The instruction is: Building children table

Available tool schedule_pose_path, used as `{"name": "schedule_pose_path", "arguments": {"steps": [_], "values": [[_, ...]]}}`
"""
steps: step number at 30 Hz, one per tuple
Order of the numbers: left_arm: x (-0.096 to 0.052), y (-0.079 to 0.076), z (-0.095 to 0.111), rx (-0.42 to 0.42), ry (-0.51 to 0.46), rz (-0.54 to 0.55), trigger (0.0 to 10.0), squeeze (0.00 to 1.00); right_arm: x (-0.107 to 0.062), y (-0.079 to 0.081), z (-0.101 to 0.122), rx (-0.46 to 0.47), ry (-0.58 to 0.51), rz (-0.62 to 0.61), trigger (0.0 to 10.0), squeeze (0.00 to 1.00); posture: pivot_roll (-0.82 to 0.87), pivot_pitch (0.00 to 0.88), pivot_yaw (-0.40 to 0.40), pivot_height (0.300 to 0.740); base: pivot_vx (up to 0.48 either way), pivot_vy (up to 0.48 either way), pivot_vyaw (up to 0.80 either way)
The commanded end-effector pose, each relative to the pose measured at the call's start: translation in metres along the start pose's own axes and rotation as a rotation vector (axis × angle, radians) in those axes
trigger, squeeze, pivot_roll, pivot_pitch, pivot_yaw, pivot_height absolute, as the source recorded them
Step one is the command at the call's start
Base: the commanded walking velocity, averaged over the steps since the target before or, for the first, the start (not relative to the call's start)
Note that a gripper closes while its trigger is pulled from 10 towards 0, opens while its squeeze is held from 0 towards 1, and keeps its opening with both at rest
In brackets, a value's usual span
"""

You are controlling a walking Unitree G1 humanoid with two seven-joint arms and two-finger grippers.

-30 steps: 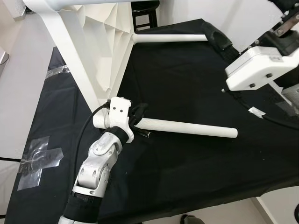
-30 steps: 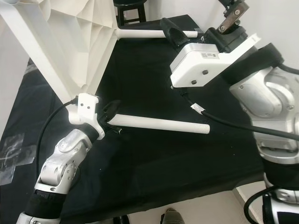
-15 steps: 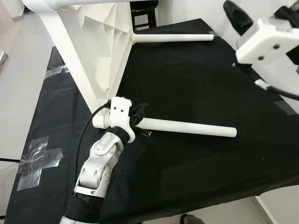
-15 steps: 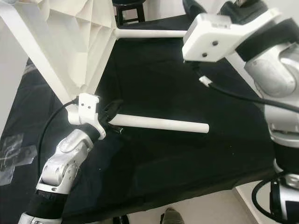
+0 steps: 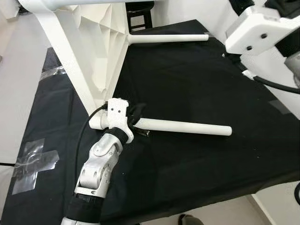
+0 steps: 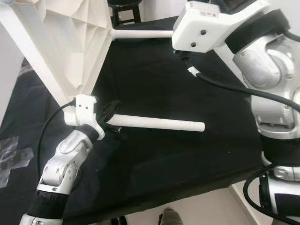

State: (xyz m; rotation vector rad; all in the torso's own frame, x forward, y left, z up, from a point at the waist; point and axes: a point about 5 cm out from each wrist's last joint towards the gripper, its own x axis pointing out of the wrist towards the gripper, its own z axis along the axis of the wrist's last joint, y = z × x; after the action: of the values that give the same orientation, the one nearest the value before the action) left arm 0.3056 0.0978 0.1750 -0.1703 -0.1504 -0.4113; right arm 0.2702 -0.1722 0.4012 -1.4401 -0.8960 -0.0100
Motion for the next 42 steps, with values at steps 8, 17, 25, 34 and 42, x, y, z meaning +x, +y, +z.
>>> {"name": "schedule_pose_path", "arguments": {"steps": [8, 17, 25, 34, 42], "values": [[-0.002, 0.042, 0.000, -0.109, -0.040, 0.160, 10.0, 0.00, 0.003, 0.005, 0.006, 0.057, -0.007, -0.009, 0.0, 0.00, -0.16, 0.130, 0.026, 0.740, 0.000, 0.000, 0.00], [-0.005, 0.112, -0.010, 0.030, 0.002, 0.346, 10.0, 0.00, 0.002, 0.004, 0.004, 0.067, 0.013, -0.037, 0.0, 0.00, -0.20, 0.112, 0.022, 0.740, 0.000, 0.000, 0.00], [-0.014, 0.165, 0.023, -0.001, -0.091, 0.520, 10.0, 0.00, -0.006, 0.003, -0.006, 0.071, 0.096, -0.037, 0.0, 0.00, -0.22, 0.106, 0.043, 0.740, 0.000, 0.000, 0.00], [-0.030, 0.206, 0.081, 0.091, -0.252, 0.617, 10.0, 0.00, -0.047, 0.023, -0.056, 0.146, 0.453, -0.029, 0.0, 0.00, -0.18, 0.121, 0.049, 0.740, 0.000, 0.000, 0.00], [-0.053, 0.231, 0.195, 0.317, -0.463, 0.628, 10.0, 0.00, -0.085, 0.046, -0.063, 0.477, 0.697, -0.142, 0.0, 0.00, -0.15, 0.123, 0.087, 0.740, 0.000, 0.000, 0.00]]}}
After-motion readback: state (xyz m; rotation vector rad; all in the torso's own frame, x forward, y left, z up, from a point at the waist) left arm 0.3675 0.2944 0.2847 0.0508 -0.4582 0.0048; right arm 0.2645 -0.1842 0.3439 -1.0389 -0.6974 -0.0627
